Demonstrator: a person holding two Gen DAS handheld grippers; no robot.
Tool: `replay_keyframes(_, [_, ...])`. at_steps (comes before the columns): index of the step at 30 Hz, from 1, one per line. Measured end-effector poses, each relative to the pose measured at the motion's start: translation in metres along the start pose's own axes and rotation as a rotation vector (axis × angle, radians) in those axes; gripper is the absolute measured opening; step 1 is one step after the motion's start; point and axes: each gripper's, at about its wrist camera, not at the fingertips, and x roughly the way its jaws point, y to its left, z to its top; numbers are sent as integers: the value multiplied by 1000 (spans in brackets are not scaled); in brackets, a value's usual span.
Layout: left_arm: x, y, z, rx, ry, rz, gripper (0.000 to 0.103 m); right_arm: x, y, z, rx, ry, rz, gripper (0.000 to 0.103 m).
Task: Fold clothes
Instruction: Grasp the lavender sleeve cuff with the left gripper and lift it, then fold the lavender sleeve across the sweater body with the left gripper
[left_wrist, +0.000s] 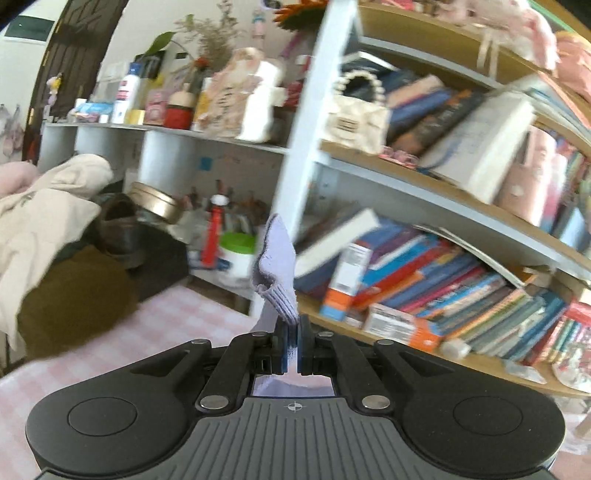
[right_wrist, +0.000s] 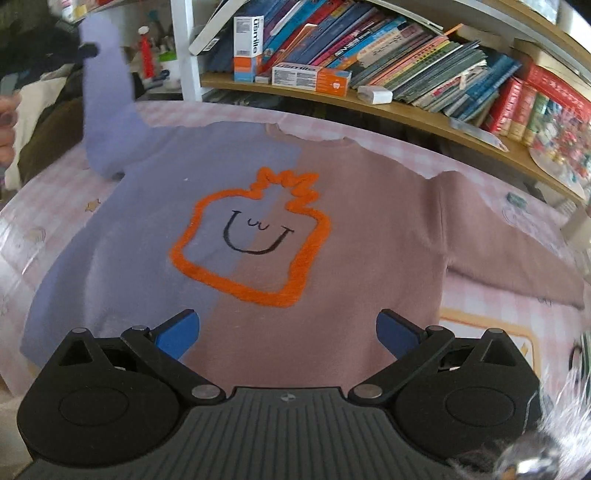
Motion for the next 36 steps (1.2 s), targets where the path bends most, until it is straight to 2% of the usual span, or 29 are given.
replay_keyframes(4, [-3, -40, -16, 28, 20, -5, 3, -4, -16, -4, -25, -1, 27, 103])
replay_keyframes(7, [-2, -65, -23, 89, 35, -14, 3, -7, -31, -12, -26, 6, 42, 103])
replay_keyframes(14, [9, -107, -39, 223, 92, -37, 3, -13, -62, -20, 58, -33, 60, 103])
replay_keyframes(21, [26, -147, -57, 295, 157, -103, 3, -21, -80, -31, 127, -57, 68, 103])
replay_keyframes(28, [43, -174, -68, 274, 207, -184, 3, -25, -99, -40, 194, -67, 37, 103])
replay_keyframes(32, [62, -185, -84, 302, 258, -196, 3, -28, -102, -42, 203, -81, 30, 103])
replay_keyframes(36, [70, -183, -95, 341, 329, -212, 15, -28, -106, -43, 219, -82, 28, 103])
